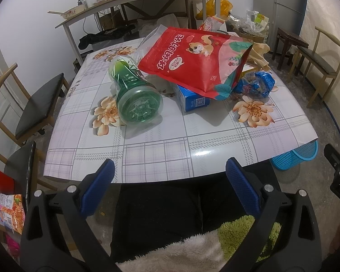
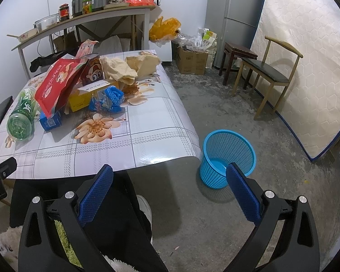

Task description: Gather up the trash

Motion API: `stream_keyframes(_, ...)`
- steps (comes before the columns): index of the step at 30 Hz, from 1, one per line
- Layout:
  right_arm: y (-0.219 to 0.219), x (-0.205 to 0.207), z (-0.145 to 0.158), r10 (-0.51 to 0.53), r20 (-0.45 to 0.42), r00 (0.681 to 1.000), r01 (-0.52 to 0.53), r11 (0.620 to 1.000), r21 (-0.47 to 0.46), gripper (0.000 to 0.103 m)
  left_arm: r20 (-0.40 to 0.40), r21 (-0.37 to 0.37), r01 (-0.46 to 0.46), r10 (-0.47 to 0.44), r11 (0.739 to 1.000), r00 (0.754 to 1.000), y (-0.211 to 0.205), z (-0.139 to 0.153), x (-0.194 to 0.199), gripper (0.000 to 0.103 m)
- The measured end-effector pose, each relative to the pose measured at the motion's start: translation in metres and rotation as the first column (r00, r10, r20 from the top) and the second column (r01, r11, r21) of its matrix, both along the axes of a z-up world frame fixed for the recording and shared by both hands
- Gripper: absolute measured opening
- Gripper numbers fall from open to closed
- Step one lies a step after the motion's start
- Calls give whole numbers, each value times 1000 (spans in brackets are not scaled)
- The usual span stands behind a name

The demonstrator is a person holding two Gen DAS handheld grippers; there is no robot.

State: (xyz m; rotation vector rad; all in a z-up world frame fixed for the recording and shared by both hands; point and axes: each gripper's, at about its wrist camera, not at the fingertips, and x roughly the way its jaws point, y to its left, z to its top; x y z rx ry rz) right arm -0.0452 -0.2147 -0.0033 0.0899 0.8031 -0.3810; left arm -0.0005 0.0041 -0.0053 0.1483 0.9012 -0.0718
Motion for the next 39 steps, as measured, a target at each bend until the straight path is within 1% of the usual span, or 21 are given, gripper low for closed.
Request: stream_keyframes(39, -1, 0, -4, 0, -2, 1000, 0, 1000, 14, 97, -8, 5, -1, 1, 1000, 1000, 6, -6, 2, 94)
